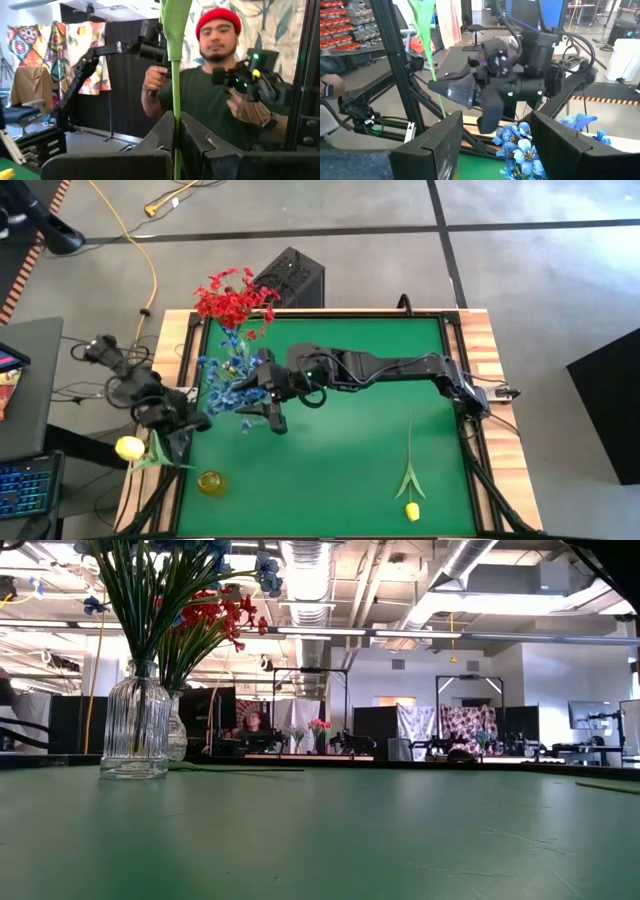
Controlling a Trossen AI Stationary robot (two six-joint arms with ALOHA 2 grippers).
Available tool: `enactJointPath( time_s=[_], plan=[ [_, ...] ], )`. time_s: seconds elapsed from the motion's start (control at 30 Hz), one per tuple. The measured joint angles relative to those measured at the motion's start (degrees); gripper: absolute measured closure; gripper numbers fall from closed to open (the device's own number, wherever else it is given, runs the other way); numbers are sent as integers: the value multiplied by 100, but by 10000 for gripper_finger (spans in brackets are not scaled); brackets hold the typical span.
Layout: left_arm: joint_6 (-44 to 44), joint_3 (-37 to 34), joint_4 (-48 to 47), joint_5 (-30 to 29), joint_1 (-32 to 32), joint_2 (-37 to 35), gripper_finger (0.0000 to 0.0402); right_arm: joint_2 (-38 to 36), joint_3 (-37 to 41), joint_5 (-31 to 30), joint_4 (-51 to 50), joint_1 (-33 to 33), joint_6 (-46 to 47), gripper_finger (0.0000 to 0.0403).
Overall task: Sort flowers into vase by color
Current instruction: Put the top right yellow flower into the yellow vase
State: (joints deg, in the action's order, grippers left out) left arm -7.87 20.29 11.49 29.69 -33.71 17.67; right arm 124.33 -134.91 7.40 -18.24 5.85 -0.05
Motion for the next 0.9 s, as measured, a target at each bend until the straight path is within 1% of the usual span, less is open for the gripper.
enactJointPath(
  time_s=[0.17, 0.37, 0.7, 0.9],
  plan=[
    [352, 0, 21, -799, -846, 526, 401, 0, 0, 0, -72, 0, 0, 145],
    [760, 0, 476, -1690, -1652, 1200, 401, 0, 0, 0, -114, -4, -2, 145],
    [961, 0, 602, -2783, -2317, 1603, 402, 0, 0, 0, -100, 18, 3, 145],
    [1048, 0, 488, -3097, -2506, 1783, 401, 1, 0, 0, -104, 82, 20, 145]
  ],
)
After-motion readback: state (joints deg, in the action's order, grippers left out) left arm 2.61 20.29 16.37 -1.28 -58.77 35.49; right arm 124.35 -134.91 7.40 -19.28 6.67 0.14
